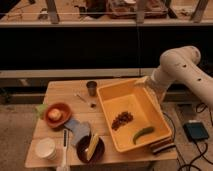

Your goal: Place grapes in table surface

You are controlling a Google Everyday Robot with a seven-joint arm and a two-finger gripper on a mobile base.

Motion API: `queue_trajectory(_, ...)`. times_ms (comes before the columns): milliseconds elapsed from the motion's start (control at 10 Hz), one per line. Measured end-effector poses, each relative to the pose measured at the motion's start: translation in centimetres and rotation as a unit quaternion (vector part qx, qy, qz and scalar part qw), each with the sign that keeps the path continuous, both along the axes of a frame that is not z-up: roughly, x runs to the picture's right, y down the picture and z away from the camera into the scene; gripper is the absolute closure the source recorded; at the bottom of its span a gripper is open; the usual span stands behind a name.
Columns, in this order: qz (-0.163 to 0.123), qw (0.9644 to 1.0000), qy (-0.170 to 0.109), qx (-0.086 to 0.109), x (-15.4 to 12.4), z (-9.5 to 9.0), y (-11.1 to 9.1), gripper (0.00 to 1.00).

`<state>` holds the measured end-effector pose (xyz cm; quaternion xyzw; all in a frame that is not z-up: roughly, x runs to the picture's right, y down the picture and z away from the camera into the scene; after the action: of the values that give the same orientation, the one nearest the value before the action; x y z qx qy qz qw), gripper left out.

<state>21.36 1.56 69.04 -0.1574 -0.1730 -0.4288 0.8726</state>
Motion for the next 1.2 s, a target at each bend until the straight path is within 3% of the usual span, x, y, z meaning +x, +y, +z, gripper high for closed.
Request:
queue_trajectory(700,0.0,1.0,0.0,0.0,0.0,0.0,0.0,0.2)
queue_trajectory(900,0.003,0.9998,0.015,-0.013,-0.2,0.4,0.1,0.2)
queue_trajectory(1100,0.053,0.9959,0.055,-0.049,-2.0,1.9,0.8,0.2)
queue_trajectory(1200,0.092,0.9896,0.084,-0.073,-2.9,2.9,1.5,0.2)
